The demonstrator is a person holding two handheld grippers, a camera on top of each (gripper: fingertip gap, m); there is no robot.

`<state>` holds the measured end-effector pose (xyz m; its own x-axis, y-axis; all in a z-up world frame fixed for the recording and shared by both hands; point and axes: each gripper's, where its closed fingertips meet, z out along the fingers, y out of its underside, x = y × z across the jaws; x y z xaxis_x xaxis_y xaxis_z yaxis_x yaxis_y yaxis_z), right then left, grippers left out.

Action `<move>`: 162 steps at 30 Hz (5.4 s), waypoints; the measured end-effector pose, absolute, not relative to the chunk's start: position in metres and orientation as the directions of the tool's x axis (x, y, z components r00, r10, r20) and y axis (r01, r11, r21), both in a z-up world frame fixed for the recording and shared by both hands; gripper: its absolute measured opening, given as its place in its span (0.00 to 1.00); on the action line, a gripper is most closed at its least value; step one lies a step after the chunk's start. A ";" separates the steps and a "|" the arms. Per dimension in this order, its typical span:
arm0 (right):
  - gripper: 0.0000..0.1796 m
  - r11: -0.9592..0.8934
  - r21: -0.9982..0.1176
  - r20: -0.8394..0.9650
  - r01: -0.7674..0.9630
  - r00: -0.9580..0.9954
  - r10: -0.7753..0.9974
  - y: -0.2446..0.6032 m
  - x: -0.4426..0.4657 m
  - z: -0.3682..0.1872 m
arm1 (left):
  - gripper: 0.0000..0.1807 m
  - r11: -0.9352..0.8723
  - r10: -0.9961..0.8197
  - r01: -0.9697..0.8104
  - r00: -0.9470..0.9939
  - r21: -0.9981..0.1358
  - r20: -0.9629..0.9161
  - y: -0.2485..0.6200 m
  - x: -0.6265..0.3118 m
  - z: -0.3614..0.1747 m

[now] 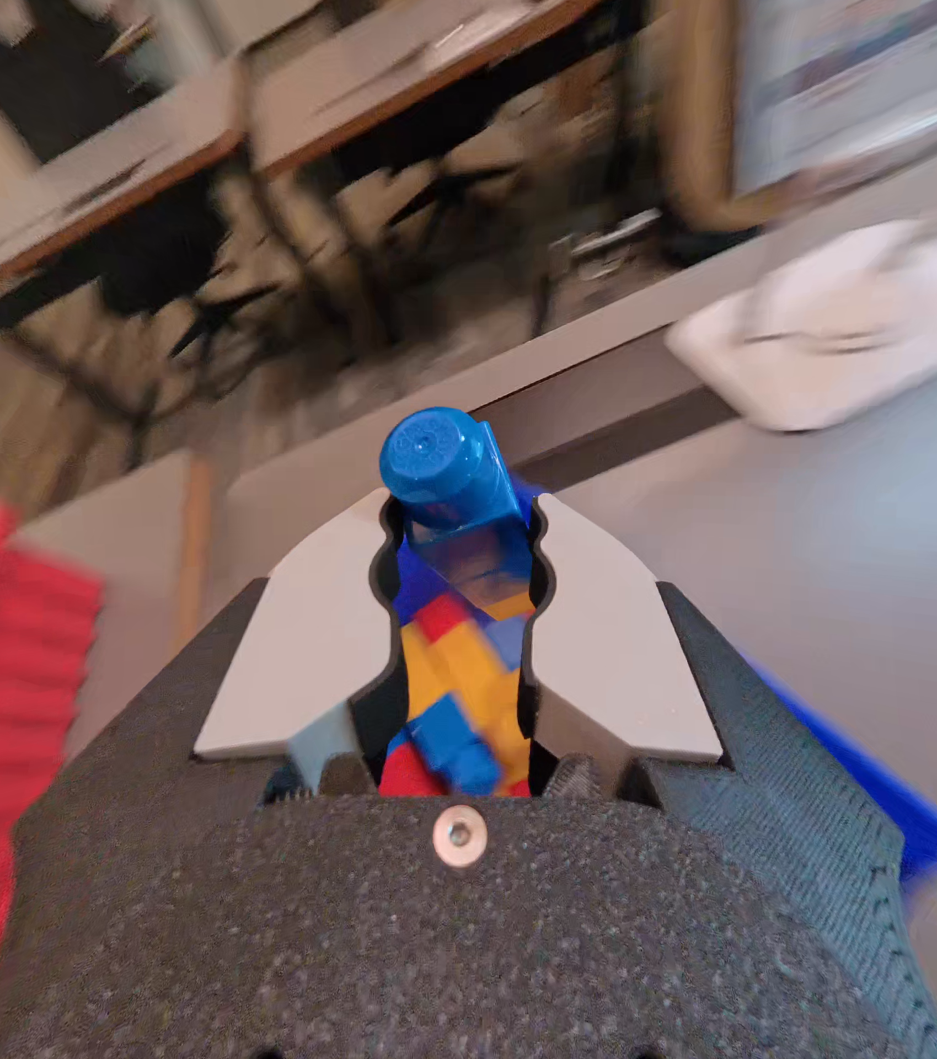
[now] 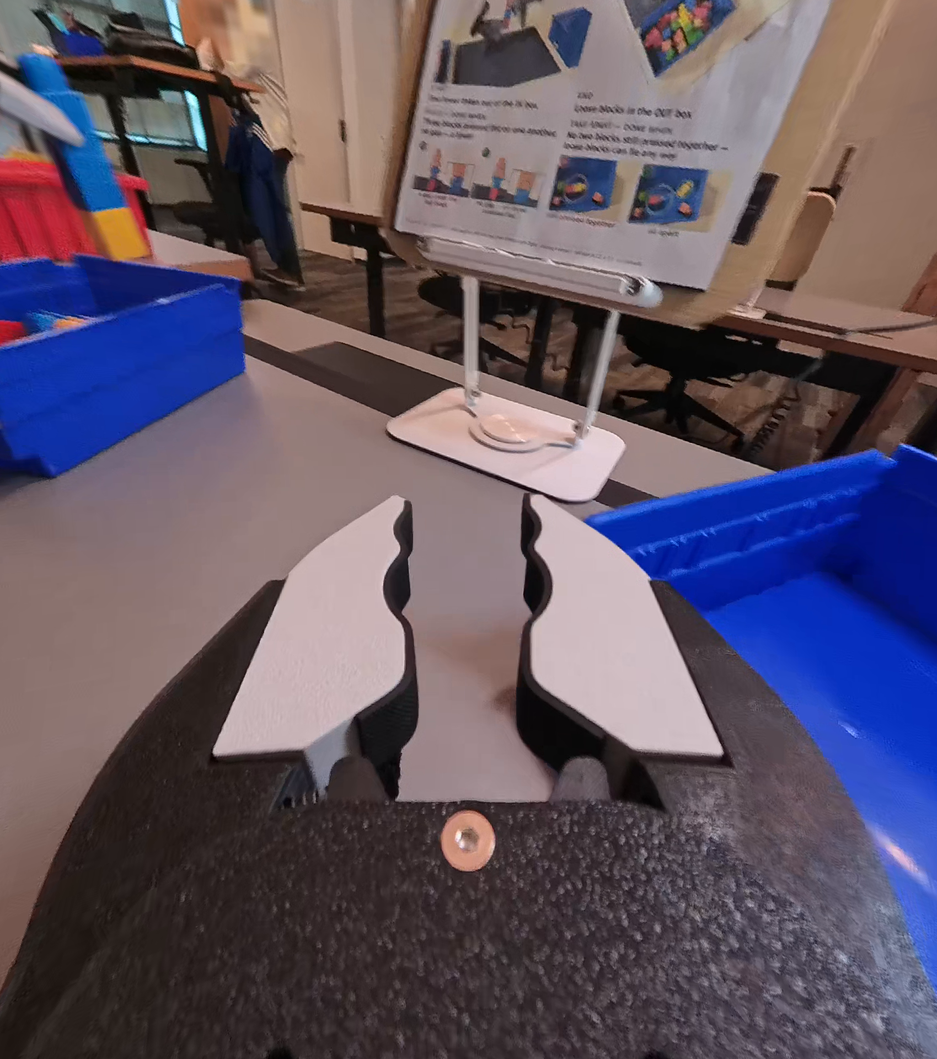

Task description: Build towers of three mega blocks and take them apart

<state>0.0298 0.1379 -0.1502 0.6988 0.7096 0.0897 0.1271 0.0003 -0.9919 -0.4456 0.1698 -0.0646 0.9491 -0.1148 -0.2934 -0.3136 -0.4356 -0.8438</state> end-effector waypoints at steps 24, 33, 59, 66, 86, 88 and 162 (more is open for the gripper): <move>0.21 -0.126 -0.992 -0.118 -0.027 -0.189 0.975 -0.022 -0.100 -0.143 | 0.27 -0.123 -0.980 -0.043 0.165 -0.992 0.114 -0.005 -0.062 -0.121; 0.34 -0.118 -0.992 -0.121 0.047 -0.069 0.990 0.010 -0.084 -0.147 | 0.21 -0.028 -0.938 -0.280 0.338 -0.960 -0.071 0.013 -0.089 -0.153; 0.20 -0.044 -0.819 -0.046 0.572 0.011 0.999 0.035 -0.041 -0.235 | 0.20 -0.073 -0.918 -0.192 0.396 -0.979 -0.009 0.031 -0.111 -0.167; 0.33 0.019 -0.749 0.016 0.662 -0.010 1.000 0.031 -0.050 -0.269 | 0.20 -0.082 -0.944 -0.193 0.329 -0.978 0.014 0.021 -0.097 -0.178; 0.16 0.011 -0.978 -0.006 0.208 -0.082 0.997 -0.004 -0.075 -0.160 | 0.20 0.024 -0.964 -0.413 0.231 -0.911 -0.130 0.004 -0.078 -0.211; 0.16 0.007 -0.974 -0.012 0.227 -0.082 0.997 -0.005 -0.075 -0.165 | 0.20 -0.022 -0.975 -0.429 0.209 -0.903 -0.075 0.003 -0.081 -0.215; 0.16 -0.028 -0.668 0.389 0.743 0.381 0.838 0.135 0.038 -0.131 | 0.23 0.002 -0.915 -0.326 0.381 -0.946 -0.133 0.024 -0.085 -0.203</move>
